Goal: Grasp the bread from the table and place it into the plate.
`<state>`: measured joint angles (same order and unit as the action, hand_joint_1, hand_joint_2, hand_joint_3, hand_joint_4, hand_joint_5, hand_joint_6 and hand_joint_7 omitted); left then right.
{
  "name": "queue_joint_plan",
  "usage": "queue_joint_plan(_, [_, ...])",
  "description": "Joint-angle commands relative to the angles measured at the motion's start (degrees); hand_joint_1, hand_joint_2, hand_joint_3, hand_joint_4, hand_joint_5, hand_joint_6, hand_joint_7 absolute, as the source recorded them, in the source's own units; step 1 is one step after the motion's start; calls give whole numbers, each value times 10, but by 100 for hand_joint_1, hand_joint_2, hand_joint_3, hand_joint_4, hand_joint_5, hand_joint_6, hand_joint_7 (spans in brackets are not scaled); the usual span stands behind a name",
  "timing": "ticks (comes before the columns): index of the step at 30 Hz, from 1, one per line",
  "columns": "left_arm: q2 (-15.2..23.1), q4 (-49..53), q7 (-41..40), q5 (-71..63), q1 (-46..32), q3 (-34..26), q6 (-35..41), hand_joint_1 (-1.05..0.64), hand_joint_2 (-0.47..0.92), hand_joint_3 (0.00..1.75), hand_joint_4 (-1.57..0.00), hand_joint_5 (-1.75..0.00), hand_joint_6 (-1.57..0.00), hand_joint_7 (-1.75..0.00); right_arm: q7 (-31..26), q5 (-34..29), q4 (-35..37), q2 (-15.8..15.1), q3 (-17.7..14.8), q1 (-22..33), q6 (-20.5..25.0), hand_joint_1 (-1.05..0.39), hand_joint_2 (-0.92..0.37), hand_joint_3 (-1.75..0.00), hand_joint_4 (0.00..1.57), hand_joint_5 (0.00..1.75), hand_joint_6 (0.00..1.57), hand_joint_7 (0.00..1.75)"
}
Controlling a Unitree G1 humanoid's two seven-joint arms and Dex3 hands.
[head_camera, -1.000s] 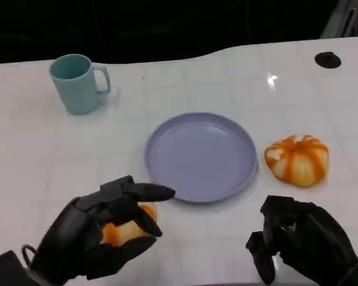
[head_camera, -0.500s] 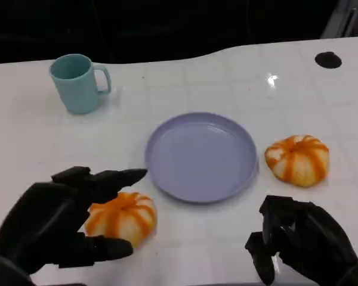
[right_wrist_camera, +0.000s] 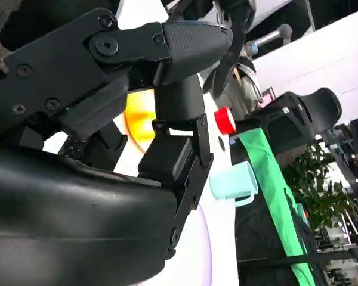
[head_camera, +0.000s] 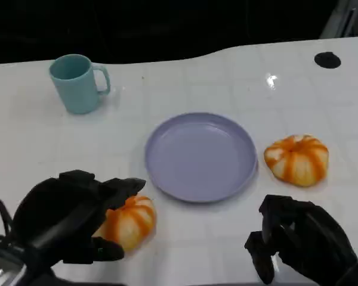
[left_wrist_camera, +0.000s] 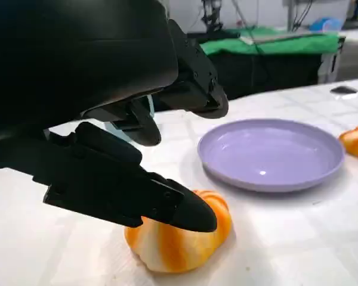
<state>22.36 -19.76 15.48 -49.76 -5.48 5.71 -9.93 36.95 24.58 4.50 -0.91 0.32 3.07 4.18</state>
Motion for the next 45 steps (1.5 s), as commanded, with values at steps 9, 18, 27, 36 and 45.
queue_joint_plan(9, [16, 149, 15, -29, 93, 84, 62, -70, 91, 0, -46, -32, -38, -1, 6, 9, -2, -7, -5, 0, -1, -93, -70, -45, 121, 154, 104, 137])
queue_joint_plan(18, [18, 254, -34, -32, 130, 129, 59, -64, 92, 0, -50, -30, -43, -1, 0, 7, -12, -8, -4, 5, 4, -93, -70, -44, 122, 154, 107, 137])
queue_joint_plan(27, [15, 362, -195, -6, 149, 139, -11, -27, 92, 28, -81, -133, -112, -23, 2, 14, -15, -10, -6, 7, 11, -92, -69, -45, 121, 154, 105, 137])
queue_joint_plan(36, [20, 404, -331, -17, 162, 147, -43, -27, 65, 93, -85, -175, -72, -150, 0, 12, -18, -10, -5, 7, 9, -93, -69, -46, 121, 155, 105, 137])
queue_joint_plan(45, [19, 308, -365, -40, 135, 125, 18, -28, 66, 92, -81, -175, -69, -147, 8, 16, -10, -11, -8, 5, 6, -92, -68, -48, 122, 154, 106, 138])
